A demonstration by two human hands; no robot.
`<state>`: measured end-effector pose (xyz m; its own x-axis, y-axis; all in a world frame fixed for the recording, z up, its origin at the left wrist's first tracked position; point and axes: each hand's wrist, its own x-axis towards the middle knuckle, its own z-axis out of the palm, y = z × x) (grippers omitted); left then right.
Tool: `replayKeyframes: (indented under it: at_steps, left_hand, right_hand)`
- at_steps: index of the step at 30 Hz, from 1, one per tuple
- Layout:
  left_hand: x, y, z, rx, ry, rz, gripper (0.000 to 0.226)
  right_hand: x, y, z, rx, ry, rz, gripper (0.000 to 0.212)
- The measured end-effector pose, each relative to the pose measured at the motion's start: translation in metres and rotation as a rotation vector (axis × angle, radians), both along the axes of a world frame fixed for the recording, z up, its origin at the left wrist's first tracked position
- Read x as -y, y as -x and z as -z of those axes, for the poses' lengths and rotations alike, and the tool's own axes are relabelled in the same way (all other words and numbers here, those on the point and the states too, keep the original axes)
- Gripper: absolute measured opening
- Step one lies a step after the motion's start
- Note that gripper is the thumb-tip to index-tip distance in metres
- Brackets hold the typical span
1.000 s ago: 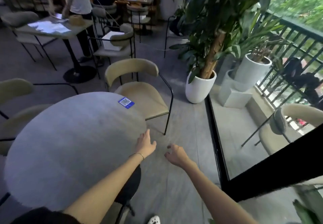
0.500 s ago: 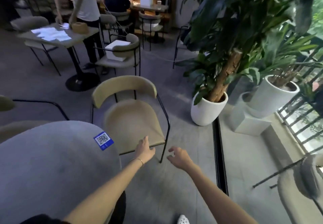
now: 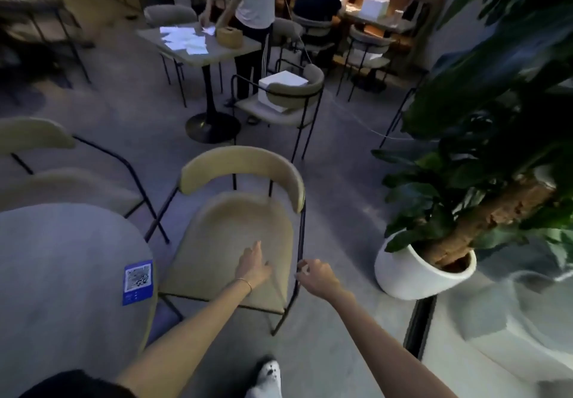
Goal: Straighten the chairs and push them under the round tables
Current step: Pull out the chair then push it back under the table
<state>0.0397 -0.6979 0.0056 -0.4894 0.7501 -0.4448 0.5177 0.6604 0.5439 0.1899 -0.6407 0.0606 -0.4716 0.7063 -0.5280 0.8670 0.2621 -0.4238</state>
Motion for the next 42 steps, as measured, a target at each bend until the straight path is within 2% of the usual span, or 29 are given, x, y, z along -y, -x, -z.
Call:
replayKeyframes:
  at_steps: [9,14,19,23,28,34,37,40,42]
  left_hand:
    - [-0.117,0.013,0.003,0.128,-0.055,-0.187,0.071]
    - [-0.17,0.017,0.014,0.134,-0.027,-0.293,0.071]
    - [-0.22,0.021,0.026,0.14,-0.025,-0.496,0.068]
    - [-0.252,0.016,0.027,0.173,-0.022,-0.701,0.068]
    - [-0.276,0.018,0.027,0.173,0.006,-0.882,0.064]
    - [-0.3,0.046,0.044,0.217,0.003,-1.091,0.068]
    - [-0.309,0.061,0.05,0.254,-0.041,-1.21,0.066]
    - [-0.314,0.078,0.056,0.263,-0.06,-1.293,0.066]
    - [-0.313,0.082,0.061,0.267,-0.057,-1.356,0.065]
  right_hand:
    - [-0.142,0.02,0.0,0.052,0.04,-0.165,0.041]
    - [-0.218,0.039,0.007,0.048,0.048,-0.262,0.037]
    - [-0.3,0.069,0.015,0.034,0.047,-0.429,0.036]
    - [-0.349,0.096,0.031,0.03,0.053,-0.611,0.018]
    - [-0.384,0.142,0.045,0.075,0.062,-0.853,0.029]
    - [-0.402,0.209,0.04,0.061,0.051,-1.06,0.02]
    - [-0.412,0.237,0.039,0.086,0.001,-1.2,0.035]
    - [-0.425,0.27,0.041,0.071,-0.022,-1.242,0.018]
    - [-0.433,0.286,0.045,0.073,-0.023,-1.261,0.02]
